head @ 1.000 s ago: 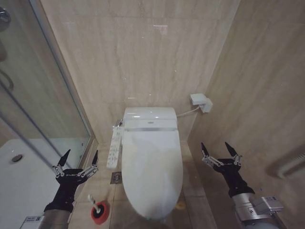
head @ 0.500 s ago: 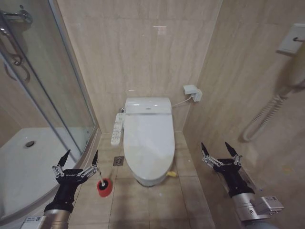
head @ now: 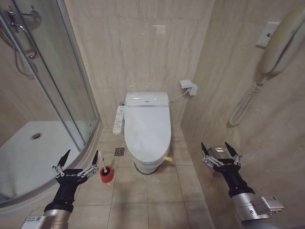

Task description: Open the toilet lid, clean the toilet bowl with a toilet brush, close the toilet lid, and flush.

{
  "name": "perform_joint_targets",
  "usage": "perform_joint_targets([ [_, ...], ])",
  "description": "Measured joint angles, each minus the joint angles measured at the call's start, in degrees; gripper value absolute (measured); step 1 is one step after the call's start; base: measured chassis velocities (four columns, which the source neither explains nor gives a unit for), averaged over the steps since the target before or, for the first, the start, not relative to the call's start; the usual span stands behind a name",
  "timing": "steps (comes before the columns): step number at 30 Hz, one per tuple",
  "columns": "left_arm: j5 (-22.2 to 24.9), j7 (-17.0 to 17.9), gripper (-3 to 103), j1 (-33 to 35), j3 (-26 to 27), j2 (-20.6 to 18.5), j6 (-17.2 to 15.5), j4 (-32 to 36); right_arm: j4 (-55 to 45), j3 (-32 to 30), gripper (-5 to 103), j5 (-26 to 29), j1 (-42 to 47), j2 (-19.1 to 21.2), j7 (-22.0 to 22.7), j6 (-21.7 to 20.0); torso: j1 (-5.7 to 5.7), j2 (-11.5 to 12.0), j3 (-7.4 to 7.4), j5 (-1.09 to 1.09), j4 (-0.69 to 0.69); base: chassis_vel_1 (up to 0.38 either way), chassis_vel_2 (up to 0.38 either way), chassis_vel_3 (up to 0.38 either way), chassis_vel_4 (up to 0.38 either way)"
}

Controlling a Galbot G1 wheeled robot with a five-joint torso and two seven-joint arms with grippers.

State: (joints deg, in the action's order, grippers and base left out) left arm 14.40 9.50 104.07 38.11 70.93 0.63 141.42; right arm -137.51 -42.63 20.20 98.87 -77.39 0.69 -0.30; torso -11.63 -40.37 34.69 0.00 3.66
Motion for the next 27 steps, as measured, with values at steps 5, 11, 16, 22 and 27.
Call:
perform_joint_targets([
  [5, 0.00, 0.00, 100, 0.00, 0.00, 0.00, 0.00, 0.00, 0.00, 0.00, 100, 0.00, 0.00, 0.00, 0.00, 0.00, 0.00, 0.00, 0.00, 0.00, 0.01, 0.133, -0.133, -0.139, 0.120],
  [11, 0.00, 0.00, 100, 0.00, 0.00, 0.00, 0.00, 0.00, 0.00, 0.00, 100, 0.00, 0.00, 0.00, 0.00, 0.00, 0.02, 0.00, -0.01, -0.01, -0.01, 0.050, -0.057, -0.064, 0.043],
  [16, 0.00, 0.00, 100, -0.01, 0.00, 0.00, 0.00, 0.00, 0.00, 0.00, 100, 0.00, 0.00, 0.00, 0.00, 0.00, -0.02, 0.01, 0.01, -0.01, 0.01, -0.036, 0.000, 0.035, 0.004],
  [22, 0.00, 0.00, 100, -0.01, 0.00, -0.01, 0.00, 0.00, 0.00, 0.00, 100, 0.00, 0.00, 0.00, 0.00, 0.00, -0.02, 0.01, 0.01, -0.01, 0.00, -0.094, -0.051, 0.085, 0.059],
  [27, 0.00, 0.00, 100, -0.01, 0.00, -0.01, 0.00, 0.00, 0.00, 0.00, 100, 0.00, -0.01, 0.00, 0.00, 0.00, 0.00, 0.01, 0.00, 0.00, 0.00, -0.145, -0.170, 0.145, 0.160],
])
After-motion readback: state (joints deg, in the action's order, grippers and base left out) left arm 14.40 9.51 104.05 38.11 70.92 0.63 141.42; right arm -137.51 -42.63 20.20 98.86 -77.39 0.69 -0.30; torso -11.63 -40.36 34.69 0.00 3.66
